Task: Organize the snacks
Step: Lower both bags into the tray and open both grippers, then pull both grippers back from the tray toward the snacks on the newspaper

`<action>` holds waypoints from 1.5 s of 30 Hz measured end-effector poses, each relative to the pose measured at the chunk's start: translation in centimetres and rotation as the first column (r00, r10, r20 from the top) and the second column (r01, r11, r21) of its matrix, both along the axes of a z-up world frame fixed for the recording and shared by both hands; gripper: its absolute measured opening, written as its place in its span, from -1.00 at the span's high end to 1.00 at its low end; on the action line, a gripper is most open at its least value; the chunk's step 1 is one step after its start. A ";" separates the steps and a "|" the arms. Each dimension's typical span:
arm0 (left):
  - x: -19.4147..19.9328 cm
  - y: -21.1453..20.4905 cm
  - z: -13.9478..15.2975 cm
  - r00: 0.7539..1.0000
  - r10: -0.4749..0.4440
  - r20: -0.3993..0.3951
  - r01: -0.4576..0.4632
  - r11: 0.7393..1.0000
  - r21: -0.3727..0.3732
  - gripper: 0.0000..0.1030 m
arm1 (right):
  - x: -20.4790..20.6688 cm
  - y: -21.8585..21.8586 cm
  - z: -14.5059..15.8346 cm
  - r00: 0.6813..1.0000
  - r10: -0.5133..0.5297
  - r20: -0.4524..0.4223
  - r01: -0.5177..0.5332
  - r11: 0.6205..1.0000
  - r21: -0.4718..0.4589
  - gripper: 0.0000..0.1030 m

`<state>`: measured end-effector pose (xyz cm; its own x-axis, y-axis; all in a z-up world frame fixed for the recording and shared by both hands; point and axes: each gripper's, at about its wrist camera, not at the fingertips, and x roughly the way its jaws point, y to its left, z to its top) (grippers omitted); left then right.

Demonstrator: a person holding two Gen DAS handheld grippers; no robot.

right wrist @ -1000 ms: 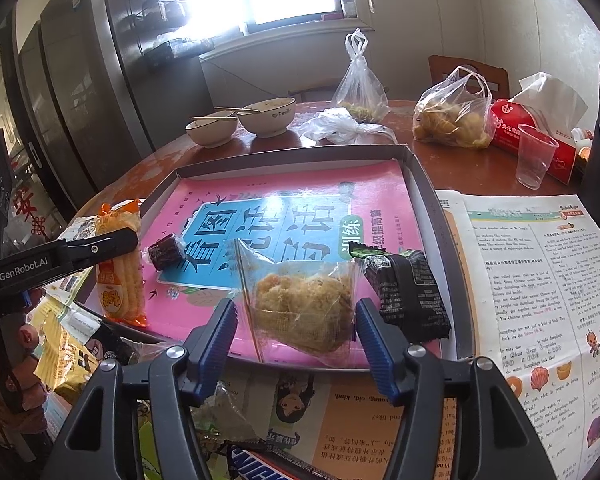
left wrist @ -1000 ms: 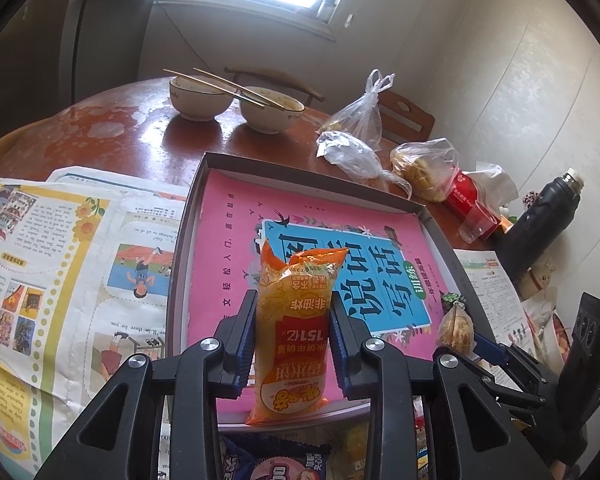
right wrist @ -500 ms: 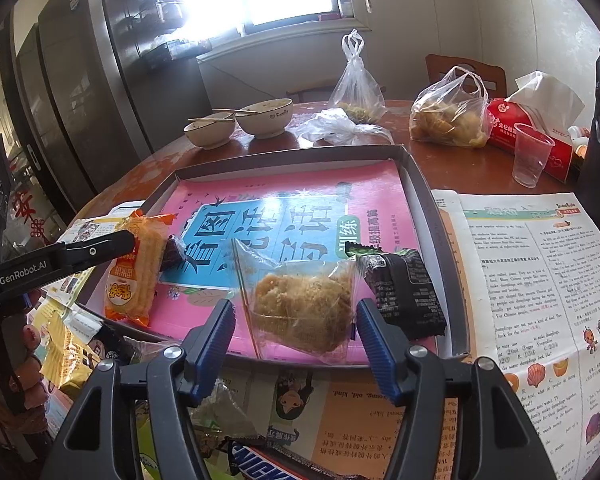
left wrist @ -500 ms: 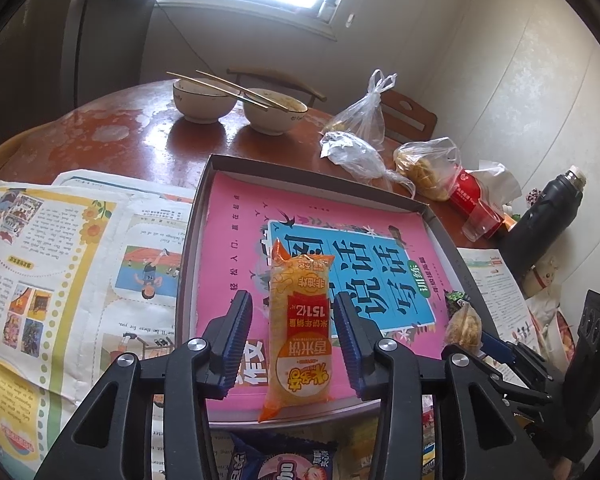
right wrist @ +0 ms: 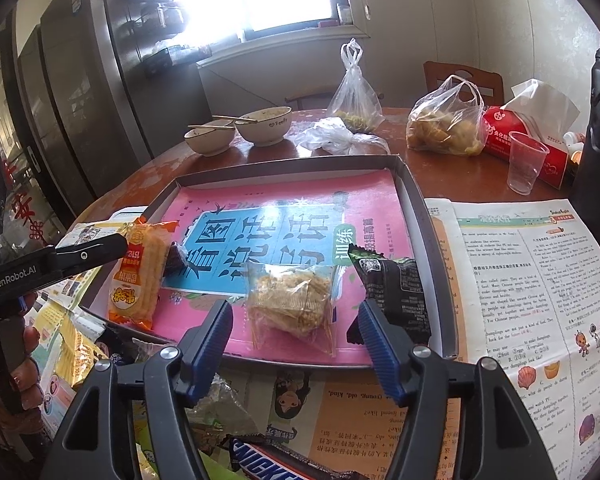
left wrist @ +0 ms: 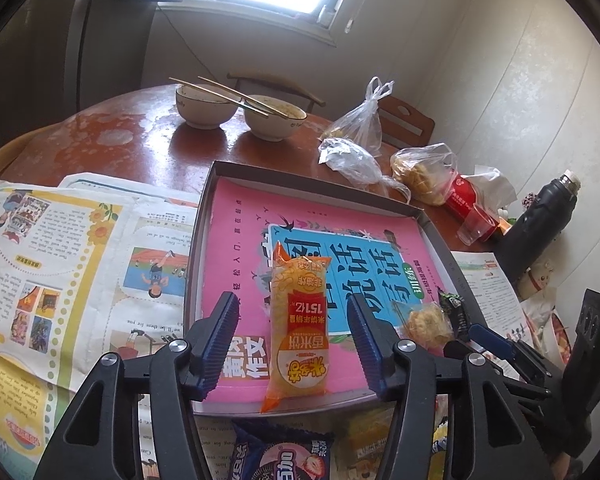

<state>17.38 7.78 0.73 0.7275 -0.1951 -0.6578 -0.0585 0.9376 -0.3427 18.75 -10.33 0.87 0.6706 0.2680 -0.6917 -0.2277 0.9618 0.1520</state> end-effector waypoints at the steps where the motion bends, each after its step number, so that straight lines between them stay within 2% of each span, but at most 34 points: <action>1: -0.1 -0.1 0.1 1.000 -0.001 0.004 0.001 1.000 0.007 -0.17 | -0.1 0.0 0.0 1.000 0.000 0.001 0.000 1.000 0.000 -0.28; 5: -0.5 -0.2 0.5 1.000 -0.006 0.016 0.005 1.000 0.018 -0.20 | -0.3 0.0 0.4 1.000 0.000 0.011 0.000 1.000 0.000 -0.31; 12: -1.0 -0.4 0.7 1.000 -0.003 0.009 0.003 0.999 0.033 -0.38 | -0.5 0.1 0.7 1.000 0.000 0.024 0.001 1.000 -0.012 -0.37; 19: -1.7 -0.5 0.9 1.000 0.006 0.007 -0.007 0.999 0.043 -0.45 | -0.8 0.0 1.3 0.999 -0.005 0.037 0.006 1.000 -0.013 -0.43; 45: -4.8 -1.2 2.9 1.000 -0.001 0.028 -0.001 0.996 0.084 -0.46 | -3.0 0.0 3.9 0.994 0.001 0.106 0.000 1.000 -0.010 -0.49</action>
